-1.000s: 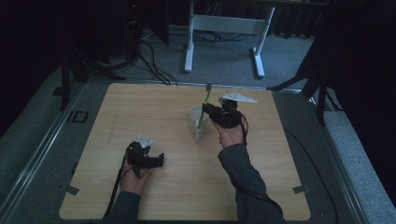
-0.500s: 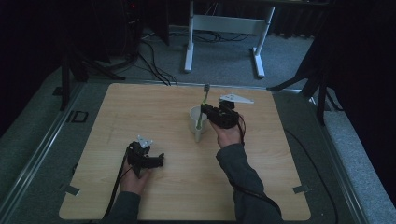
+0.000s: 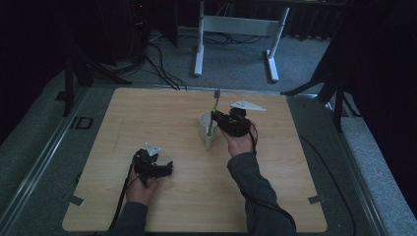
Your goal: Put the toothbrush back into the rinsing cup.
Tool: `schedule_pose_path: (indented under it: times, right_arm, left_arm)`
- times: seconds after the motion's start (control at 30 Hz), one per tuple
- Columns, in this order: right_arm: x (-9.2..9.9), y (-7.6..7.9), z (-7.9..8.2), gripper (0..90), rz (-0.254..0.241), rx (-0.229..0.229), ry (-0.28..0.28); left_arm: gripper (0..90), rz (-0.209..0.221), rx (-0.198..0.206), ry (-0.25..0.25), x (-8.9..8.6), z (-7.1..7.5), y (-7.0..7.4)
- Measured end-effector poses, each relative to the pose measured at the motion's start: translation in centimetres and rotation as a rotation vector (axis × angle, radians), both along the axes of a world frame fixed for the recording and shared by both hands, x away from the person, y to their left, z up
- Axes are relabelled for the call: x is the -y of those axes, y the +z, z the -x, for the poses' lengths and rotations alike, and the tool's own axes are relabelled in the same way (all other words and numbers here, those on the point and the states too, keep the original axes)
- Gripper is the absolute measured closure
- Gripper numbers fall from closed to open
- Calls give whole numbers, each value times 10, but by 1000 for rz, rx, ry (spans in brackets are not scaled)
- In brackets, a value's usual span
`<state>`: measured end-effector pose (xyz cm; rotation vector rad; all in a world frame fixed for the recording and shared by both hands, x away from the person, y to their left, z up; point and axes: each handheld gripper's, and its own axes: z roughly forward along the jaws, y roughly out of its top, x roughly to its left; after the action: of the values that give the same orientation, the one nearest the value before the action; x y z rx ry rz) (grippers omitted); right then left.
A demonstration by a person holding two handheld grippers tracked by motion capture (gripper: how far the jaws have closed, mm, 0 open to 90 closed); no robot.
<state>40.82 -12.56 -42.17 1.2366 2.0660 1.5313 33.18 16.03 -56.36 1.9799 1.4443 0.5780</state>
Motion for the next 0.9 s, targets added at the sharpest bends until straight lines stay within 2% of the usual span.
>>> schedule_pose_path:
  times: [0.57,0.63,0.73,0.77,0.9]
  right_arm:
    - [2,-15,4,799,35,-16,15]
    - [1,-17,4,695,47,-25,19]
    - [-2,-24,5,507,114,-77,38]
    - [-4,-27,6,456,141,-81,33]
    - [-3,-38,11,379,150,-83,44]
  left_arm:
    - [73,0,-1,-1,0,0,0]
    - [74,0,0,-1,0,0,0]
    - [73,-1,1,-5,0,0,0]
    - [73,-1,1,-5,0,0,0]
    - [73,-1,1,-6,1,0,0]
